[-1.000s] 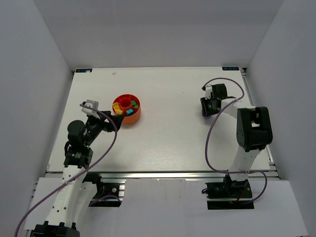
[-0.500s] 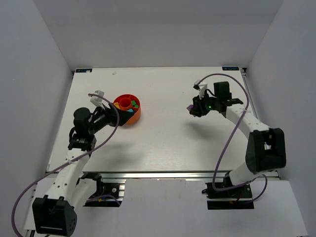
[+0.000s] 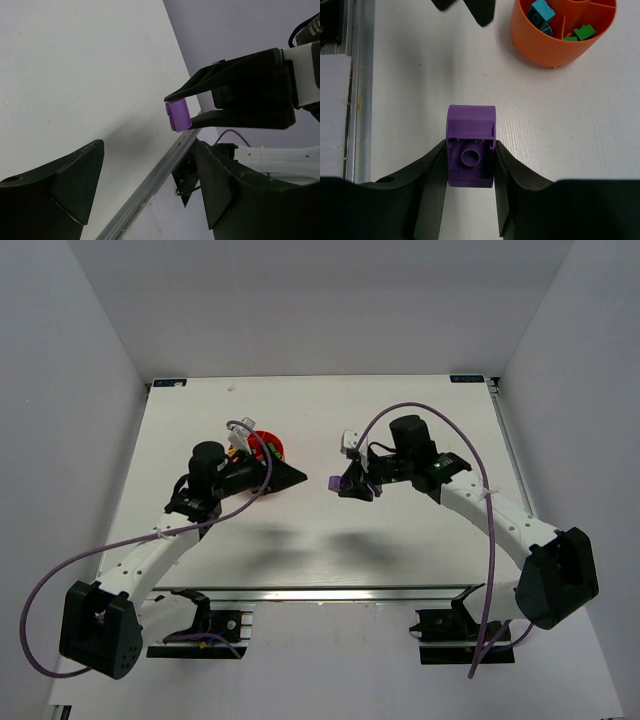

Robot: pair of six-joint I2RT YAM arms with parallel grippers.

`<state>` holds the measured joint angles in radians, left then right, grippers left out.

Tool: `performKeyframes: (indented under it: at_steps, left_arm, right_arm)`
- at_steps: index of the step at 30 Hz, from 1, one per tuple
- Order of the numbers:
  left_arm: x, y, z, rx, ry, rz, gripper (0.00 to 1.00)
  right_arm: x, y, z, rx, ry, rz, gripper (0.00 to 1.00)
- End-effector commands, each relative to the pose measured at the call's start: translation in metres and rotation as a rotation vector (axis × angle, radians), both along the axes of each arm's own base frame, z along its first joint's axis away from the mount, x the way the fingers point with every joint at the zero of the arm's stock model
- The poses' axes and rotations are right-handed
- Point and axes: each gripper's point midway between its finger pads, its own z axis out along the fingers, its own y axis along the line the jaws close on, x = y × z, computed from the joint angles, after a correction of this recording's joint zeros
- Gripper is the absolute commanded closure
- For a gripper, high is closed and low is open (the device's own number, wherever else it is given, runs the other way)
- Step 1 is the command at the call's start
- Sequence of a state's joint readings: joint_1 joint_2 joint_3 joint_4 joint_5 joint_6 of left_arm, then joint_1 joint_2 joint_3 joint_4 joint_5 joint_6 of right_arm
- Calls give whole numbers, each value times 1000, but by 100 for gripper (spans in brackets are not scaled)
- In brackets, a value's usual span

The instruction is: Sort the legos into containers by color

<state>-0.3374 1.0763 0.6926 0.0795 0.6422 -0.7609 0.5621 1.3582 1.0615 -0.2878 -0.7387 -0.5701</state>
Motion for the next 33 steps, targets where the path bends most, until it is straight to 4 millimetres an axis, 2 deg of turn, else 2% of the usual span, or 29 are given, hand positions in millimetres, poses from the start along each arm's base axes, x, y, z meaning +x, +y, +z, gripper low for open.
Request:
performKeyframes:
  at_steps: [1,3,4,8,10,14,20,23,33]
  left_arm:
    - [6,-18,15,-19,-2,1,17]
    - [5,-30,18,-17,-2,-24,17]
    - [8,-34,11,-3,19,-16,17]
    - [10,-50,8,2,29,-31,17]
    - [8,-59,8,2,35,-53,17]
    - [7,-72,-4,28,68,-70,18]
    - [0,-84,-11,44,87,-101,23]
    - [-4,-91,-14,50,90,-118,29]
    - [4,-98,-16,74,79,-127,68]
  right_arm:
    - [-6,9,4,4,-67,33,100]
    - [-10,15,4,7,-80,49,100]
    - [-11,18,6,8,-85,49,100]
    - [-18,22,5,15,-92,53,100]
    - [-17,22,8,21,-106,39,100]
    - [-14,21,10,29,-124,18,100]
    - [-6,18,10,28,-149,-31,100]
    - [-7,17,8,27,-150,-33,100]
    - [-9,15,3,22,-138,-31,100]
